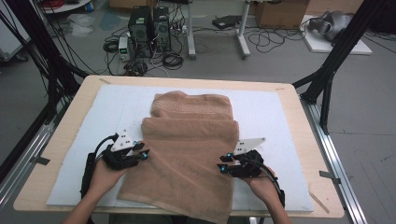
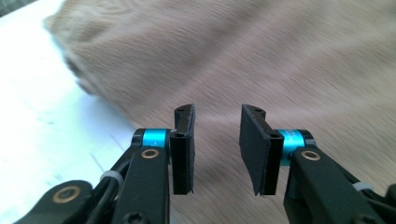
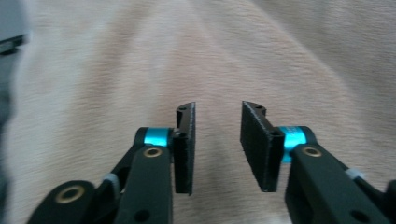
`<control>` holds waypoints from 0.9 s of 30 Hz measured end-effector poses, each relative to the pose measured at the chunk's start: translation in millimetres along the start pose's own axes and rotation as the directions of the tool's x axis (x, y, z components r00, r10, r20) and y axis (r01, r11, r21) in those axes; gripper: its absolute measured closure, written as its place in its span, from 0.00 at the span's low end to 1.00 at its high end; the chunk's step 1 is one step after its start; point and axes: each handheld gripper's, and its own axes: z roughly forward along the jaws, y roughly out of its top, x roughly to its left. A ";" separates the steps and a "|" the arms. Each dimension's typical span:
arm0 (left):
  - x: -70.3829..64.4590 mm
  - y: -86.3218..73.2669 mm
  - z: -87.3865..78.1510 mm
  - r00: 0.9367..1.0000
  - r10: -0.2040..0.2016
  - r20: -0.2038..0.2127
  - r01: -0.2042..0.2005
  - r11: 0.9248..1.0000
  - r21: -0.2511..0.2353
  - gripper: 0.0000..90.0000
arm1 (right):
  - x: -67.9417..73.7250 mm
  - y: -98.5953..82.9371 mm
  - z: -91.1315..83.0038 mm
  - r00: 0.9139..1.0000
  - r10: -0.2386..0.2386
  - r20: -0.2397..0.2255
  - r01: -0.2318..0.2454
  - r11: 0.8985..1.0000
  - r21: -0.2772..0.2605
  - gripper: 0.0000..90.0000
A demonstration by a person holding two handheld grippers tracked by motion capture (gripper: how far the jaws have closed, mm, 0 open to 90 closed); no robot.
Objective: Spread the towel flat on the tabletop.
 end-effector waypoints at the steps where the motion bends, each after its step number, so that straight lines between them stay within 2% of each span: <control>1: -3.5 -3.4 -3.0 1.000 0.000 0.016 0.000 1.000 0.001 0.71 | 4.3 -0.8 -0.1 1.000 -0.005 -0.009 0.005 1.000 0.004 0.68; 3: -8.4 -10.0 -5.9 0.999 0.001 0.044 -0.001 1.000 0.007 0.70 | 15.3 -2.5 -0.3 0.999 -0.030 -0.020 0.030 1.000 0.007 0.68; 5: -9.9 -15.8 -4.0 0.998 0.009 0.066 -0.012 0.999 0.035 0.70 | 21.3 -3.1 1.5 0.999 -0.043 -0.022 0.044 0.999 0.030 0.66; 7: -9.9 -21.8 3.2 0.995 -0.005 0.101 -0.003 0.996 0.084 0.69 | 22.3 -3.6 4.6 0.998 -0.054 -0.009 0.055 0.997 0.049 0.66; 8: -10.2 -24.0 6.1 0.994 -0.011 0.110 0.001 0.996 0.094 0.69 | 20.1 -4.4 7.3 0.999 -0.044 -0.006 0.044 0.998 0.055 0.65; 10: -9.3 -28.1 6.1 0.992 -0.038 0.117 0.031 0.998 0.061 0.73 | 16.2 -5.9 12.1 0.999 -0.035 -0.002 0.035 0.997 0.065 0.66; 12: -11.0 -30.0 5.1 0.991 -0.038 0.125 0.032 0.998 0.048 0.85 | 11.7 -9.9 19.5 1.000 -0.017 -0.012 0.018 0.996 0.090 0.73; 13: -12.8 -30.0 4.8 0.992 -0.035 0.125 0.030 0.998 0.046 0.90 | 9.8 -12.8 20.7 1.000 -0.016 -0.007 0.016 0.998 0.063 0.80; 14: -15.3 -29.4 4.5 0.993 -0.018 0.114 0.012 0.999 0.048 0.94 | 9.0 -13.8 20.3 1.000 -0.010 -0.005 0.010 0.998 0.059 0.84; 15: -17.5 -28.7 4.1 0.995 -0.009 0.104 0.003 0.999 0.051 0.95 | 7.7 -14.6 19.9 1.000 0.002 -0.019 -0.001 0.999 0.052 0.89; 17: -19.0 -27.9 1.9 0.993 -0.010 0.114 0.004 0.999 0.052 0.95 | 8.5 -14.6 18.6 1.000 0.000 -0.031 0.002 0.999 0.054 0.92; 19: -24.6 -28.0 -6.2 0.992 -0.005 0.128 0.001 0.999 0.034 0.96 | 12.3 -13.6 15.4 0.999 -0.010 -0.032 0.012 0.999 0.048 0.92; 21: -31.8 -27.8 -16.8 0.991 0.009 0.132 -0.011 1.000 0.013 0.96 | 19.6 -12.9 7.1 0.999 -0.029 -0.037 0.030 0.999 0.018 0.92; 23: -39.8 -26.4 -31.3 0.990 0.011 0.140 -0.010 1.000 -0.007 0.96 | 27.7 -12.6 -2.0 0.998 -0.045 -0.045 0.045 0.999 -0.001 0.92; 27: -55.0 -18.1 -62.2 0.989 0.045 0.143 -0.042 0.999 -0.025 0.96 | 44.5 -11.9 -21.1 0.995 -0.059 -0.075 0.057 0.998 -0.031 0.92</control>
